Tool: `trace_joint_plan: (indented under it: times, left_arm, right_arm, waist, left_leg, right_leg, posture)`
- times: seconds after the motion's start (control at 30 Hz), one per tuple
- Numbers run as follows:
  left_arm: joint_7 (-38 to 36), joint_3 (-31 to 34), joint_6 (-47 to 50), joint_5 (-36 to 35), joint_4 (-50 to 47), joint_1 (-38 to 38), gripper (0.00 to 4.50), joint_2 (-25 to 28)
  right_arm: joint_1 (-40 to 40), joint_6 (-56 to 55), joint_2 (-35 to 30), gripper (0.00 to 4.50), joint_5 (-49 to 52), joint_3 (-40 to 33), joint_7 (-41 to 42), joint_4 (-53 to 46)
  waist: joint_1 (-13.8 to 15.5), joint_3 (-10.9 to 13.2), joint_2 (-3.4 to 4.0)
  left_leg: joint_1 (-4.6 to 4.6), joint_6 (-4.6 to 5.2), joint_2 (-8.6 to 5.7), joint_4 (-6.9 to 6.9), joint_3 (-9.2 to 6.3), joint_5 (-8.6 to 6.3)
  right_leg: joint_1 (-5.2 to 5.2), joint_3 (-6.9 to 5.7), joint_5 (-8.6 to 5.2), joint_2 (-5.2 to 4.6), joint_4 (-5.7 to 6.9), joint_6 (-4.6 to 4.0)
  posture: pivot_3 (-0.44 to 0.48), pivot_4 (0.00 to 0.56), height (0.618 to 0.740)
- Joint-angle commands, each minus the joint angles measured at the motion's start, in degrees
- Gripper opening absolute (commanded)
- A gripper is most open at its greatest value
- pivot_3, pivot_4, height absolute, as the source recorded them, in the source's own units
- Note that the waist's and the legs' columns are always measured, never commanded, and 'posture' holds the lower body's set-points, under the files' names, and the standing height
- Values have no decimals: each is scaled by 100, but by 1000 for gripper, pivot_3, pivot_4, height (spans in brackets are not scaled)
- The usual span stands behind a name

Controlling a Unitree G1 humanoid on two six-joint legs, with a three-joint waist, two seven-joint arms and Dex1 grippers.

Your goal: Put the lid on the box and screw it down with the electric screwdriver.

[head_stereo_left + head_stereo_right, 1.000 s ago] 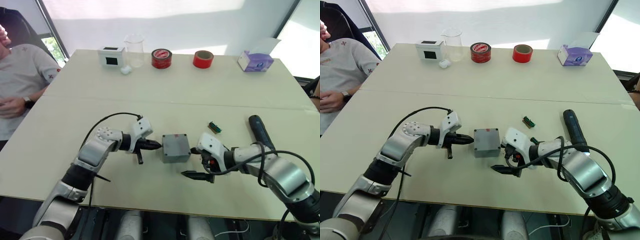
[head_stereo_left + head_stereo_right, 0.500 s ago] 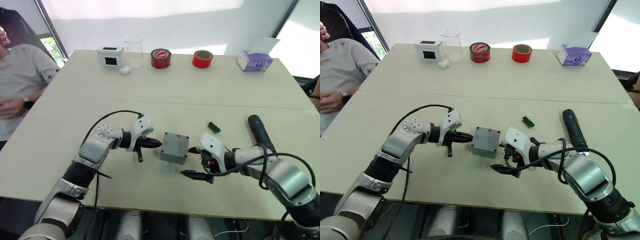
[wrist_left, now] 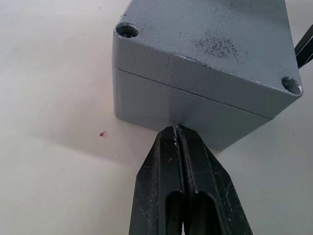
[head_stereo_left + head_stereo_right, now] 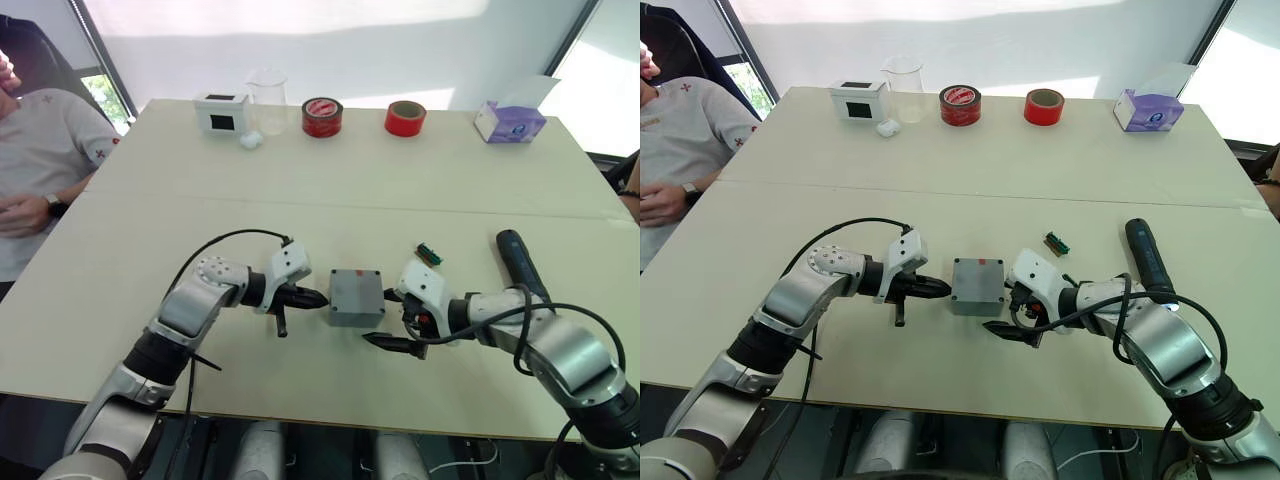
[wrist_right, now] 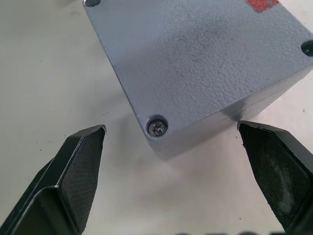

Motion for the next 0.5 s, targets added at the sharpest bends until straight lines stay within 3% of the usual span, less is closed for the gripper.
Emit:
trace_joint_plan:
  times: [0.03, 0.13, 0.2, 0.27, 0.5]
  left_arm:
    - [-5, 166, -89, -93, -113, -95, 0, 85]
    - [-65, 525, 56, -309, -153, -182, 0, 297]
    - [-80, 961, 241, -665, -270, -335, 0, 404]
    - [-34, 1206, 418, -936, -419, -454, 0, 403]
    - [96, 1287, 987, -1524, -991, -604, 0, 276]
  right_arm:
    - [-43, 14, -120, 4422, 220, -469, 135, -269]
    - [101, 344, -158, 4422, 960, -1431, 325, -365]
    - [77, 558, -144, 4422, 1518, -2442, 387, 5]
    - [-61, 629, -66, 4422, 1691, -2922, 239, 395]
    - [-427, -972, 363, 4422, 281, -2342, -468, 1808]
  waist:
    - [1, 0, 0]
    - [9, 1, -1]
    - [2, 2, -2]
    - [11, 3, -4]
    - [-15, 1, -1]
  left_leg:
    - [0, 0, 0, 0, 0, 0]
    - [0, 8, 1, 0, 0, -5]
    - [-1, 16, 2, 0, -1, -9]
    - [0, 22, 2, 0, -2, -13]
    - [5, -1, -3, 0, 1, 0]
  right_leg:
    - [0, 0, 0, 0, 0, 0]
    - [0, 0, 0, 0, 0, 0]
    - [0, 0, 0, 0, 0, 0]
    - [2, 0, 1, -1, 0, -1]
    - [7, -2, 0, -3, 0, 1]
  posture:
    - [0, 150, 715]
    - [0, 150, 715]
    - [0, 150, 715]
    - [0, 150, 715]
    - [0, 150, 715]
